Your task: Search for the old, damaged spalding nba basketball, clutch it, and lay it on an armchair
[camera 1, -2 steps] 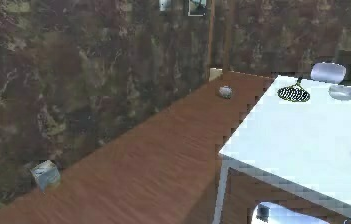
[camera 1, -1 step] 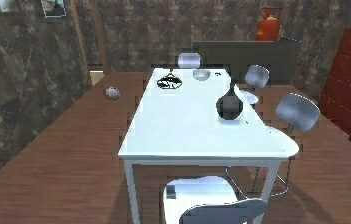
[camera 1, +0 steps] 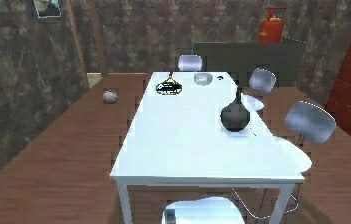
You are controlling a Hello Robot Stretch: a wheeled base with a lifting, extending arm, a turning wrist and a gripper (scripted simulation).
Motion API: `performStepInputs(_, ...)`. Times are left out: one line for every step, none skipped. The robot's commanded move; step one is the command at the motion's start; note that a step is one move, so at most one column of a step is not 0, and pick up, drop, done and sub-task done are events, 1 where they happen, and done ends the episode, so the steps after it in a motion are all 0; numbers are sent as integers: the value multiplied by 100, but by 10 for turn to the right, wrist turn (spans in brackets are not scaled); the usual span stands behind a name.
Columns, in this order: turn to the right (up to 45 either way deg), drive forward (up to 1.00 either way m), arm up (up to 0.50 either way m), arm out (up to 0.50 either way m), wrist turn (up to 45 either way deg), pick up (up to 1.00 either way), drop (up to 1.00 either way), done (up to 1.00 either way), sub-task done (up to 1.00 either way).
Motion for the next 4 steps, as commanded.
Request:
performStepInputs(-450, 0, 0, 0, 0, 0, 0, 0, 0)
performStepInputs(0, 80, 0, 0, 0, 0, 0, 0, 0)
performStepInputs(-330, 0, 0, 0, 0, 0, 0, 0, 0)
performStepInputs(0, 5, 0, 0, 0, 0, 0, 0, 0)
